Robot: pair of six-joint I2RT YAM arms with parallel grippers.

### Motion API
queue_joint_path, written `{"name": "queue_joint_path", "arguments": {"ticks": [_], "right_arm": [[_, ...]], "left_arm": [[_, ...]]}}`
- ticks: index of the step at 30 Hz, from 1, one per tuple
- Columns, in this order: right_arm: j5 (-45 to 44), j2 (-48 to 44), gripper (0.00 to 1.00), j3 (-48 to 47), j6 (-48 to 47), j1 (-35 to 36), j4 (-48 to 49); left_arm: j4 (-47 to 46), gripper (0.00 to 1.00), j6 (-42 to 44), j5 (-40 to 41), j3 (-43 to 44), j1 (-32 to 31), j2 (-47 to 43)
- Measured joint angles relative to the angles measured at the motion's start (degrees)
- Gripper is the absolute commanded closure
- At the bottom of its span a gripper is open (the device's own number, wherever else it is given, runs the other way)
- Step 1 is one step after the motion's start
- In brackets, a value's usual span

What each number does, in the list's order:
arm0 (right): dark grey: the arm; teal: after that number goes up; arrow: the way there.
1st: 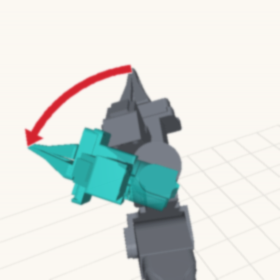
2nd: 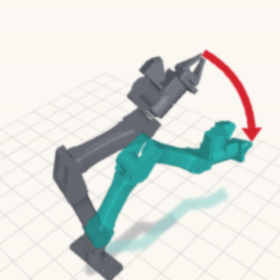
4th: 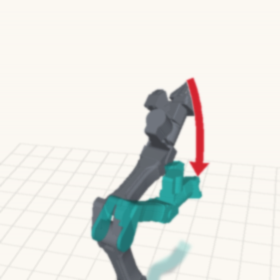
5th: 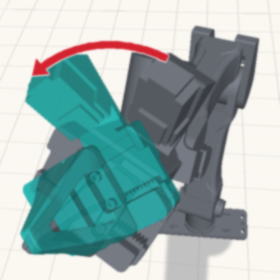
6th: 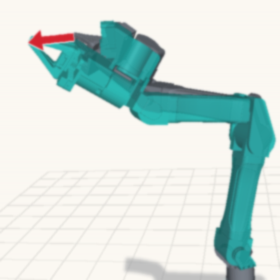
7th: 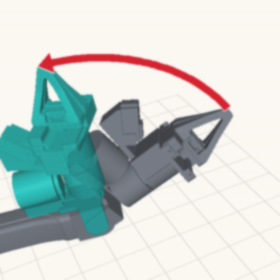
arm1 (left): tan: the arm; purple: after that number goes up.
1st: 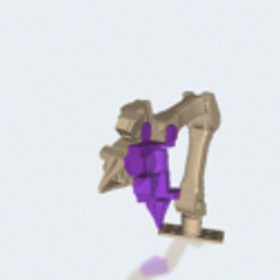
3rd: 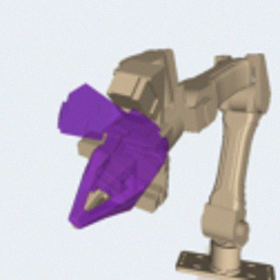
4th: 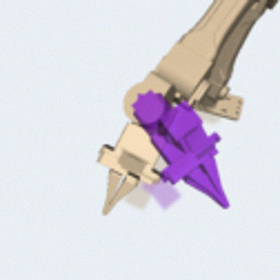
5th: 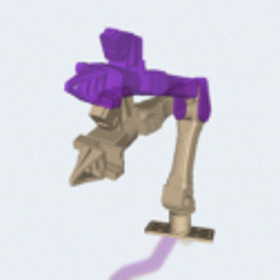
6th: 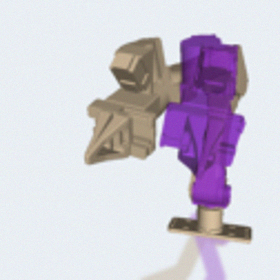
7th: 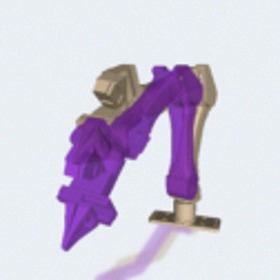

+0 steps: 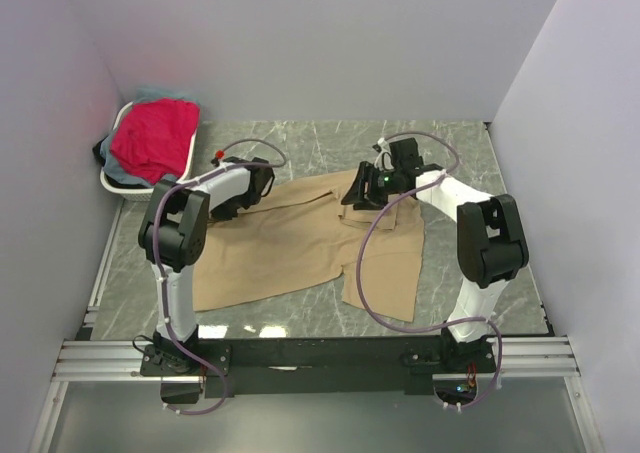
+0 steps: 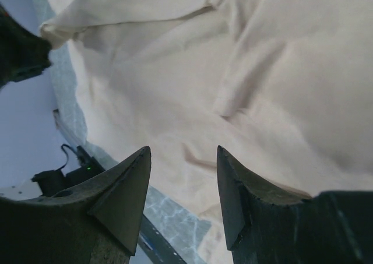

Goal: Fold and stack the t-shirts
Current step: Fold the tshirt

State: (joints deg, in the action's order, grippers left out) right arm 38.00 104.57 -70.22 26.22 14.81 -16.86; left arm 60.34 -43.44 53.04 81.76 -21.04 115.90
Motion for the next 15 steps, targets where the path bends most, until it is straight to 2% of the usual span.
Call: {"name": "queue_joint_path", "arguments": {"ticks": [5,15], "right_arm": [[0.9,2.3,0.42,-0.9,4.2,2.8,3.7],[-0.7,13.5,0.42,-10.1,11.4,6.5,10.2]], "left_arm": [[0.0,0.94,-1.5,0.0,-0.1,-1.1,0.6],[-1.6,0.93,-1.7,-0.2,-1.6,-0.9,0.6]]}}
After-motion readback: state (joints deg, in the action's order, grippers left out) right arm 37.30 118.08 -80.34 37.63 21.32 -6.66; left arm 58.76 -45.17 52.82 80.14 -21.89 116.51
